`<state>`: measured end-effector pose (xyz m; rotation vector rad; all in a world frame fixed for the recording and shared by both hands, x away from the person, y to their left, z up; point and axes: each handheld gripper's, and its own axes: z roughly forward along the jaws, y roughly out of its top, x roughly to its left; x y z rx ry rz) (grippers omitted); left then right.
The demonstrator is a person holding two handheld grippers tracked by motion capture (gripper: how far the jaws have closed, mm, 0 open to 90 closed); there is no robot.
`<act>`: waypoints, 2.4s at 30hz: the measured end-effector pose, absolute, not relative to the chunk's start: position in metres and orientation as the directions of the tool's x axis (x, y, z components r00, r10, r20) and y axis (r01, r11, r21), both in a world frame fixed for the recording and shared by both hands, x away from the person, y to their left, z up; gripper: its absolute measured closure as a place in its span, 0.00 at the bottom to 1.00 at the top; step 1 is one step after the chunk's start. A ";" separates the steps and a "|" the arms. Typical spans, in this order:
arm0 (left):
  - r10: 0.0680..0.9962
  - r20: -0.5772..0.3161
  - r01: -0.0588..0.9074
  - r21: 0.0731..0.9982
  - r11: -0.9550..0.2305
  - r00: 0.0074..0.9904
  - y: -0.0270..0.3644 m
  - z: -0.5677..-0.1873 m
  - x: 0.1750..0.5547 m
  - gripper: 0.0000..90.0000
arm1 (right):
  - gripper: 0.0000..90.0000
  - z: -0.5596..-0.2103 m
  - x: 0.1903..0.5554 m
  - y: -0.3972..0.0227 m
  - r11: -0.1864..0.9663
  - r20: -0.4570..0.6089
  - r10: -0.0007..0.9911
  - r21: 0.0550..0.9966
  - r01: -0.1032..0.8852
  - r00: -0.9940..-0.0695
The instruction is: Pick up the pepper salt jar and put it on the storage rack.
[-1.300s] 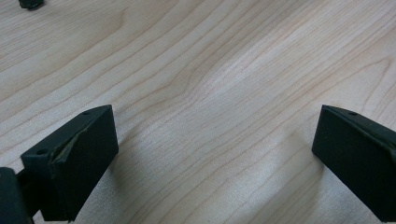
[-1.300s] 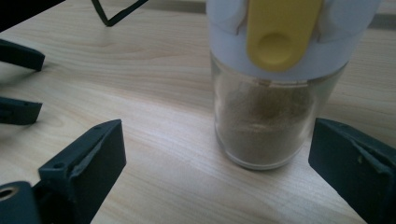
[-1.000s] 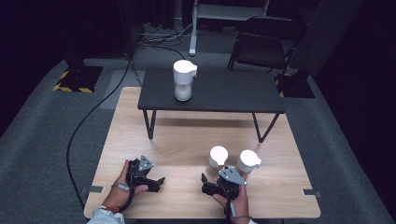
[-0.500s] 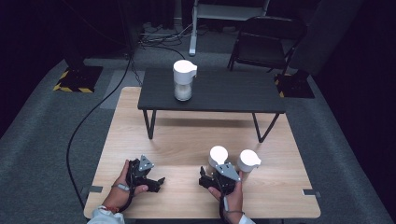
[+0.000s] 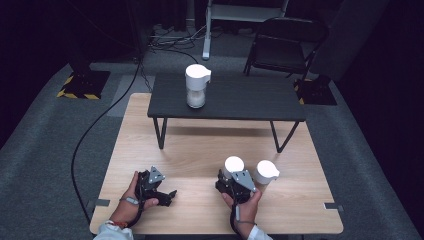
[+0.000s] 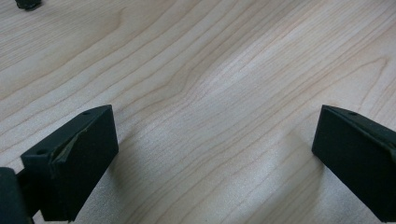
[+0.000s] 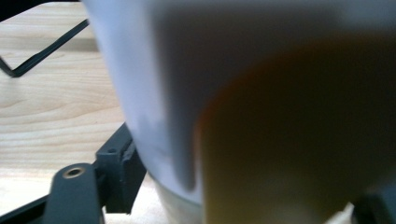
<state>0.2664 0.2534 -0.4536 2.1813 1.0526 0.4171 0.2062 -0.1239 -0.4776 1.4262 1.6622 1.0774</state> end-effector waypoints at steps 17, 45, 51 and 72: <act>0.779 -0.003 0.566 0.690 -0.452 0.627 0.254 -0.454 0.267 0.00 | 0.33 -0.476 0.201 -0.125 0.088 -0.021 0.985 0.916 0.391 -0.173; 0.779 -0.003 0.566 0.689 -0.452 0.627 0.254 -0.454 0.267 0.00 | 0.33 -0.457 0.190 -0.142 0.139 -0.048 0.965 0.926 0.351 -0.257; 0.779 -0.003 0.566 0.689 -0.453 0.627 0.254 -0.453 0.267 0.00 | 0.33 -0.447 0.188 -0.147 0.138 -0.043 0.961 0.930 0.341 -0.273; 0.779 -0.003 0.566 0.689 -0.453 0.627 0.254 -0.453 0.267 0.00 | 0.33 -0.409 0.185 -0.166 0.150 -0.037 0.950 0.924 0.350 -0.309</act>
